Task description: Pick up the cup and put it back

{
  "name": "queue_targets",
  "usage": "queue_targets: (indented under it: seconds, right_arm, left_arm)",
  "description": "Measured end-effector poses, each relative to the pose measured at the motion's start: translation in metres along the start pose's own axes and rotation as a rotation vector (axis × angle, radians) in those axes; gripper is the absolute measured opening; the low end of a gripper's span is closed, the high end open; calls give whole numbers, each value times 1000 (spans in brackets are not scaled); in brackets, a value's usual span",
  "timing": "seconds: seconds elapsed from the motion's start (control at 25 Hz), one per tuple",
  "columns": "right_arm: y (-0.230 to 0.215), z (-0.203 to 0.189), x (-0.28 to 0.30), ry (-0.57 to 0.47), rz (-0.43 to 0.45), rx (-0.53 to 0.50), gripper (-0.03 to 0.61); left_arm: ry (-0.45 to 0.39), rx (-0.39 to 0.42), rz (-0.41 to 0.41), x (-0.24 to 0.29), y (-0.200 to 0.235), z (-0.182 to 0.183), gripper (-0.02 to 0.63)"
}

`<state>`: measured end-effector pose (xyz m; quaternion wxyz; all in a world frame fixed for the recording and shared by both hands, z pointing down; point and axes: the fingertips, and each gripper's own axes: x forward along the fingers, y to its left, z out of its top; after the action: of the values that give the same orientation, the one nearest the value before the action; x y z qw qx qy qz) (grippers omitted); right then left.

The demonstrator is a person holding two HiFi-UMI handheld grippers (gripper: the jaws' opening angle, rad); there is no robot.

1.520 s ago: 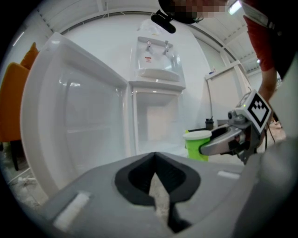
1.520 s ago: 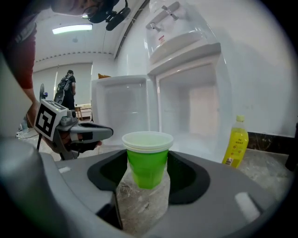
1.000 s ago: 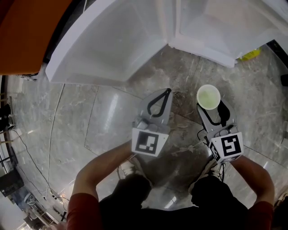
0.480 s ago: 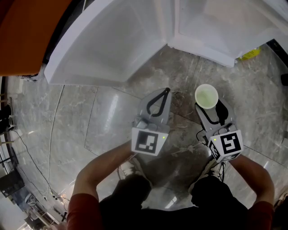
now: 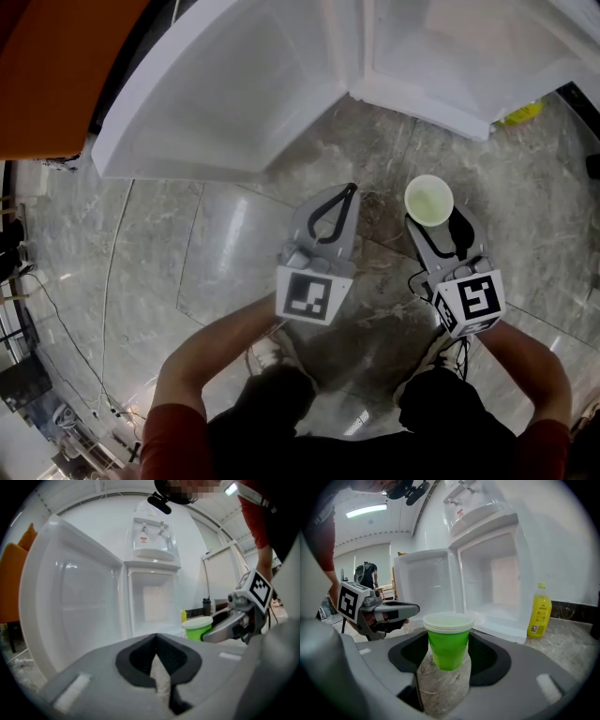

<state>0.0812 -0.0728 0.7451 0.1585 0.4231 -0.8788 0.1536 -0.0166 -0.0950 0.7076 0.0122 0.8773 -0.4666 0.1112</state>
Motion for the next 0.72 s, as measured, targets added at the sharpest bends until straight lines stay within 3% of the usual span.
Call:
queue_targets:
  seconds: [0.72]
  right_arm:
    - [-32, 4, 31, -31, -48, -24, 266]
  left_arm:
    - [23, -9, 7, 18, 5, -15, 1]
